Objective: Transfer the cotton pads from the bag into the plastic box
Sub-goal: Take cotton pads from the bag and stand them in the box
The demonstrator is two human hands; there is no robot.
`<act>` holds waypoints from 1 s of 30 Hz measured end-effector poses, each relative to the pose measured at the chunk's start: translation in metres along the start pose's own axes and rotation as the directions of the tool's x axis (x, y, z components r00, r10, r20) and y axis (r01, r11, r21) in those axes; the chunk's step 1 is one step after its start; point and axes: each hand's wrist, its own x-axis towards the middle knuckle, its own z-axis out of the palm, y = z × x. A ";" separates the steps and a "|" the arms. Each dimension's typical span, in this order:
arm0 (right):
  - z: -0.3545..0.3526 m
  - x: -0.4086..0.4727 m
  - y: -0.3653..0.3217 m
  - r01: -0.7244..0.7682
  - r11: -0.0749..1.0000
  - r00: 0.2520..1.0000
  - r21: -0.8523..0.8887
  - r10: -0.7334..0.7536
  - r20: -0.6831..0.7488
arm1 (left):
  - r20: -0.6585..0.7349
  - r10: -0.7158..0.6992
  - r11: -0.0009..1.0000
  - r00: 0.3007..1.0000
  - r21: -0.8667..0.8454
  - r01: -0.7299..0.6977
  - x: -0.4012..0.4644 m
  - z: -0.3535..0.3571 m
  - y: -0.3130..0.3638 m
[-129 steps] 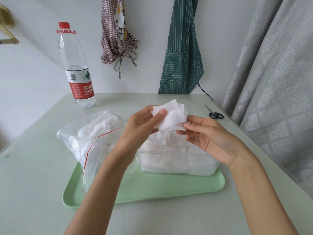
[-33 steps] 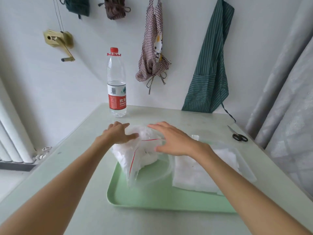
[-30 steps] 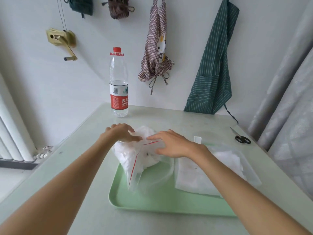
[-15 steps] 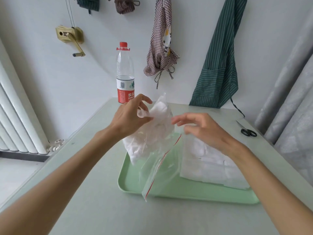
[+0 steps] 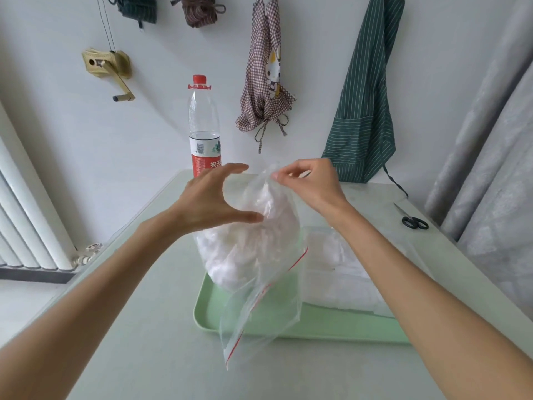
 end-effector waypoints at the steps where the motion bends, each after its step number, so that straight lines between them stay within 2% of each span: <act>1: 0.000 0.001 -0.001 0.001 0.999 1.000 0.037 -0.002 0.024 | 0.032 -0.017 1.000 0.999 -0.012 0.017 0.000 -0.001 0.001; 4: 0.001 0.004 -0.002 0.025 0.998 0.999 0.051 -0.024 -0.022 | 0.153 -0.131 0.991 0.979 -0.005 0.133 0.000 -0.001 0.002; 5: 0.003 0.003 -0.003 0.039 0.998 0.999 0.040 -0.039 0.006 | 0.170 -0.161 0.987 0.972 0.018 0.161 0.000 -0.001 0.001; 7: 0.009 0.003 -0.003 0.058 0.998 0.996 0.025 -0.060 0.071 | 0.175 -0.173 0.984 0.969 0.063 0.164 0.002 0.000 -0.002; 9: 0.010 0.003 0.001 0.037 0.999 0.999 0.006 -0.037 -0.033 | 0.163 -0.148 0.988 0.975 0.057 0.141 0.006 0.004 -0.005; 10: 0.010 0.003 0.003 0.008 1.000 1.000 -0.001 -0.008 -0.027 | 0.158 -0.144 0.988 0.977 0.073 0.134 0.010 0.006 -0.008; 13: 0.007 -0.008 0.008 -0.090 0.995 0.983 -0.048 0.097 0.153 | 0.180 -0.211 0.951 0.961 0.267 0.159 0.019 0.016 -0.016; 15: -0.002 -0.019 0.008 -0.083 0.992 0.969 -0.090 0.101 0.227 | 0.215 -0.291 0.893 0.932 0.410 0.184 0.019 0.027 -0.028; 16: -0.007 -0.026 0.007 -0.075 0.991 0.944 -0.113 0.107 0.312 | 0.245 -0.336 0.871 0.909 0.447 0.201 0.017 0.034 -0.035; 18: -0.014 -0.039 0.007 -0.004 0.972 0.869 -0.235 0.120 0.481 | 0.291 -0.407 0.859 0.866 0.445 0.255 0.014 0.043 -0.051; 19: -0.016 -0.044 0.008 0.064 0.949 0.857 -0.308 0.106 0.504 | 0.299 -0.422 0.867 0.856 0.410 0.283 0.011 0.042 -0.055; 20: -0.016 -0.047 0.010 0.117 0.927 0.878 -0.356 0.071 0.473 | 0.293 -0.419 0.880 0.860 0.365 0.304 0.010 0.038 -0.057; 22: -0.015 -0.052 0.011 0.160 0.913 0.948 -0.376 -0.036 0.316 | 0.214 -0.366 0.915 0.906 0.263 0.307 0.000 0.018 -0.048; 24: -0.017 -0.059 0.012 0.158 0.920 0.980 -0.359 -0.102 0.171 | 0.076 -0.259 0.961 0.963 0.117 0.249 -0.017 -0.002 -0.026; 25: -0.018 -0.062 0.013 0.154 0.918 0.982 -0.367 -0.102 0.156 | 0.057 -0.218 0.973 0.974 0.092 0.212 -0.027 -0.011 -0.013; 27: -0.015 -0.072 0.013 0.150 0.897 0.978 -0.416 -0.071 0.198 | 0.171 -0.236 0.962 0.957 0.183 0.205 -0.048 -0.015 0.014; 30: -0.002 -0.084 0.013 0.117 0.877 0.969 -0.466 0.002 0.247 | 0.337 -0.372 0.852 0.865 0.494 0.174 -0.056 0.010 0.027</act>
